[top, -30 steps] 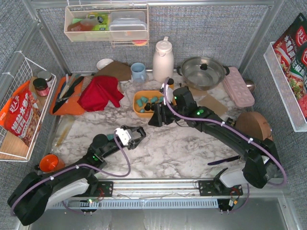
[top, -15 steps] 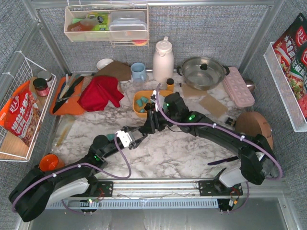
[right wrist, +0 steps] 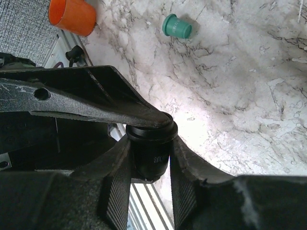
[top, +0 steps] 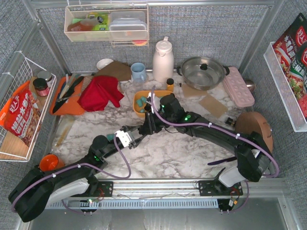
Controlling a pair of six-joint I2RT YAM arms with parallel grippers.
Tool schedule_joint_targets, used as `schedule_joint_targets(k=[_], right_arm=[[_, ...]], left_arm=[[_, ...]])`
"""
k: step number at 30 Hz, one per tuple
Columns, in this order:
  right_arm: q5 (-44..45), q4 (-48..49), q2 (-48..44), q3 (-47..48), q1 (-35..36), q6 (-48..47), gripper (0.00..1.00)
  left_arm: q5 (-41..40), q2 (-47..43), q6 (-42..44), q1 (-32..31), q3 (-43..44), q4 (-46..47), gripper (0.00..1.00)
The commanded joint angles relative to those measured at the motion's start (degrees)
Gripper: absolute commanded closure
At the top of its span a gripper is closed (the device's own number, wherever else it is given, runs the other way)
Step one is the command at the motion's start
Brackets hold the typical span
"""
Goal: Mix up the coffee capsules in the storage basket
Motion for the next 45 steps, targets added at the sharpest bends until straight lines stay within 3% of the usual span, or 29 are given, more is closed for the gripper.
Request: schedule_joint_targets(k=[1,4,7,8,13,19,30,35,41,45], right_arm=[[-0.9,1.2,0.3,1.1,0.5,-0.3,0.71],[-0.6,0.7,0.4,1.5,0.6,-0.6,0.79],[-0.3,0.5,0.4,1.8,0.6,-0.7,0.85],[0.0,0.4,0.5,1.9,0.6,-0.7,0.86],[4.0,-2.1,0.6,2.9,0.6,-2.6,0.87],[17.8,-8.0,2.0,6.5,-0.5,-9.3,0.87],[36.4,-12.0,14.9,17.9,-6.4,-20.6,0.87],[38.8,-14.3,23.7,25.2,-9.6,-22.1,0.81],[39.4,-17.2,29.9,30.7,-12.5,-21.0,0.54],[39.3,-17.3,30.3,30.8,-13.4,-20.5,0.42]], left_arm=[[-0.2,-0.2,-0.2,-0.2,0.4,2.5,0.40],[-1.2,-0.7,-0.5,-0.2,0.4,1.8,0.28],[-2.3,-1.3,-0.7,-0.2,0.1,1.2,0.03],[-2.7,-1.6,-0.8,-0.1,0.0,1.1,0.01],[-6.9,-4.2,-2.3,-0.1,-1.0,-0.6,0.01],[-14.2,-11.6,-7.6,-0.1,-1.6,-5.5,0.01],[-36.6,-26.4,-22.6,-0.1,9.5,-39.3,0.01],[-44.0,-28.3,-28.9,-0.1,12.9,-51.1,0.01],[-51.2,-29.9,-35.3,-0.1,12.5,-56.2,0.01],[-53.6,-31.0,-38.3,-0.1,10.9,-56.3,0.01]])
